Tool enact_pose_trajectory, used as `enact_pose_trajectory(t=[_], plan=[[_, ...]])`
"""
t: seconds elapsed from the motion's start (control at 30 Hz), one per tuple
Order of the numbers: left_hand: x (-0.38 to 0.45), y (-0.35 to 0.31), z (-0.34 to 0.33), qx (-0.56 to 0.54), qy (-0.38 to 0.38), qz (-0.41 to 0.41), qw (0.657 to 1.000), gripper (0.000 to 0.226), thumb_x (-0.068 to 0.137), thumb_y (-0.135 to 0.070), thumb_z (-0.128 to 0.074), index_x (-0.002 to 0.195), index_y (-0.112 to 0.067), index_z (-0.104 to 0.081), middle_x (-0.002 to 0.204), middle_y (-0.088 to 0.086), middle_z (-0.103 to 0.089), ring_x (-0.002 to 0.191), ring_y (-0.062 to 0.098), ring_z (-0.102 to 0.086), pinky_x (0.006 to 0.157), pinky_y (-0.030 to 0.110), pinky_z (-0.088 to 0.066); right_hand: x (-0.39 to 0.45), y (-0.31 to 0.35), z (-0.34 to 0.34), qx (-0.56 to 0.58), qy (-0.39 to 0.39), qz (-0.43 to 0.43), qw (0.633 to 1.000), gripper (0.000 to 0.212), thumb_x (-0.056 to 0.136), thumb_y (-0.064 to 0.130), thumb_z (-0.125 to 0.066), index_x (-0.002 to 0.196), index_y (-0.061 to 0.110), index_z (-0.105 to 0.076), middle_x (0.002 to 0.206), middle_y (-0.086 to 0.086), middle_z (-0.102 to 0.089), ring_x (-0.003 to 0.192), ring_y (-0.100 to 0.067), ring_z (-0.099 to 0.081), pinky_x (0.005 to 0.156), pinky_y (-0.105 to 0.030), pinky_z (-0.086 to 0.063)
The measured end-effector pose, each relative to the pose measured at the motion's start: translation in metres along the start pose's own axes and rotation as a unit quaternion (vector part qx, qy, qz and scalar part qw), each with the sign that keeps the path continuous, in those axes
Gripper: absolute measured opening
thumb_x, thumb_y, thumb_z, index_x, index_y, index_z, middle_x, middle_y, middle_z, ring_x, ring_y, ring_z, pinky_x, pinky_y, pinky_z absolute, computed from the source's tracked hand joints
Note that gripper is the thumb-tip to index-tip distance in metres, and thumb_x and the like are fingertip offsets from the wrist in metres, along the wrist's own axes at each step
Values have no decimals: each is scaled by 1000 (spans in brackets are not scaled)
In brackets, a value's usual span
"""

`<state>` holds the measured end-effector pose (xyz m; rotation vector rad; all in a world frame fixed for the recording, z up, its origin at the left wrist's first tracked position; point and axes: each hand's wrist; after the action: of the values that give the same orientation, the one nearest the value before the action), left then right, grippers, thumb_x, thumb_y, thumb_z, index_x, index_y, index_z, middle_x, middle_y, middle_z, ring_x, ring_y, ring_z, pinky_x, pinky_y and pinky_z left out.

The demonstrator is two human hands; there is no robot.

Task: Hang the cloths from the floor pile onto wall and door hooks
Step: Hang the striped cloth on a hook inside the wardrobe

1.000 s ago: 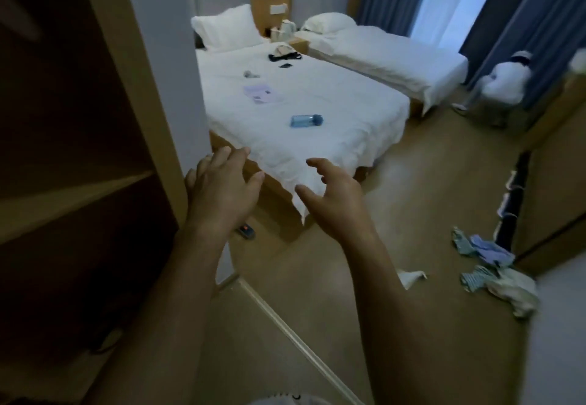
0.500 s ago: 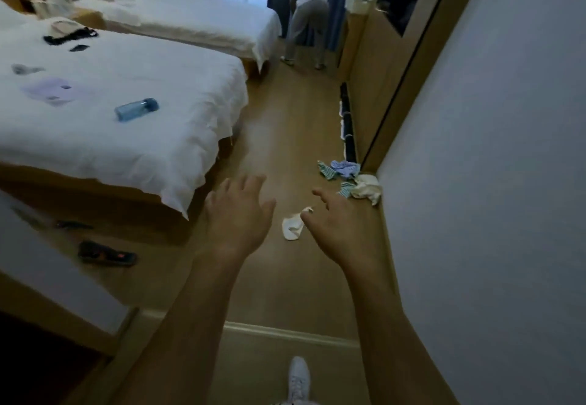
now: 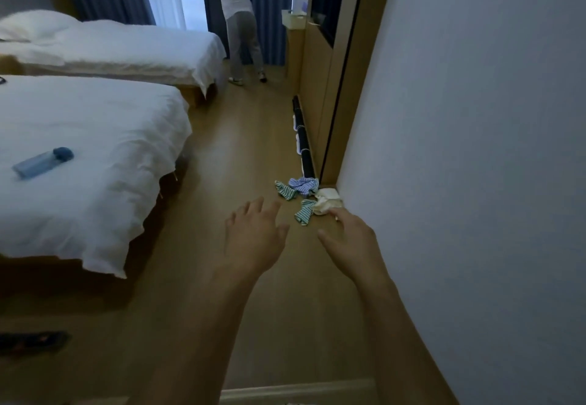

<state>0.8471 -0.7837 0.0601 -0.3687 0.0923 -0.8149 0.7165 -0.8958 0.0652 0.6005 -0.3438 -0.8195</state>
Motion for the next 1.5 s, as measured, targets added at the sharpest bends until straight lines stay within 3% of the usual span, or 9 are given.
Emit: enact_pose_trajectory(t=[0.1, 0.3, 0.67, 0.83, 1.03, 1.3, 1.5], plan=[[31, -26, -17, -16, -1, -6, 1000, 52, 98, -43, -44, 147, -30, -34, 152, 3, -35, 140, 25, -29, 114, 43, -21, 29, -25, 14, 6, -2, 2, 1000, 42, 87, 29, -62, 128, 22, -56, 125, -2, -60, 111, -17, -55, 81, -21, -36], [93, -66, -51, -9, 21, -24, 999, 54, 96, -45, -46, 147, -31, -33, 150, 5, -38, 139, 27, -31, 112, 43, -24, 76, -68, 28, 14, 6, -12, 1000, 49, 89, 35, -62, 136, 27, -49, 133, -1, -55, 120, -17, -51, 91, -25, -39], [244, -79, -113, -20, 62, -55, 996, 54, 96, -43, -47, 146, -30, -36, 149, 4, -39, 135, 28, -36, 109, 43, -28, 204, -114, 14, -6, 8, -61, 998, 50, 89, 36, -61, 137, 26, -47, 129, -7, -55, 117, -22, -53, 91, -31, -42], [349, -69, -130, -43, 103, -56, 992, 55, 97, -41, -46, 149, -27, -34, 152, 9, -35, 135, 33, -35, 109, 45, -29, 295, -113, 0, -12, 10, -93, 996, 48, 90, 34, -60, 136, 26, -48, 128, -7, -54, 116, -21, -51, 84, -25, -37], [457, -42, -140, -85, 104, -60, 989, 52, 95, -30, -52, 145, -21, -42, 143, 12, -44, 126, 36, -42, 103, 40, -34, 395, -102, -26, -14, 12, -112, 994, 44, 89, 32, -61, 131, 25, -52, 124, -8, -57, 113, -23, -54, 80, -25, -37], [538, 8, -160, -68, 146, -3, 987, 52, 97, -30, -51, 146, -22, -38, 148, 12, -38, 126, 38, -44, 104, 46, -38, 494, -105, -78, -32, 50, -128, 990, 41, 88, 30, -63, 128, 22, -57, 125, -6, -60, 114, -23, -55, 89, -30, -44], [590, 38, -190, -75, 153, 54, 984, 54, 95, -28, -54, 147, -22, -38, 147, 10, -41, 124, 38, -47, 103, 45, -40, 559, -124, -123, -25, 95, -134, 986, 32, 86, 24, -60, 117, 19, -64, 114, -3, -66, 105, -22, -59, 76, -22, -39]])
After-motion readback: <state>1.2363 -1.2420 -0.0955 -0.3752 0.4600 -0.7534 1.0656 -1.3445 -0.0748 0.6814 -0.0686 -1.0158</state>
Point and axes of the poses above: each hand's wrist, its own x-axis towards the middle knuckle, its own z-axis out of the back of the hand, y = z × x
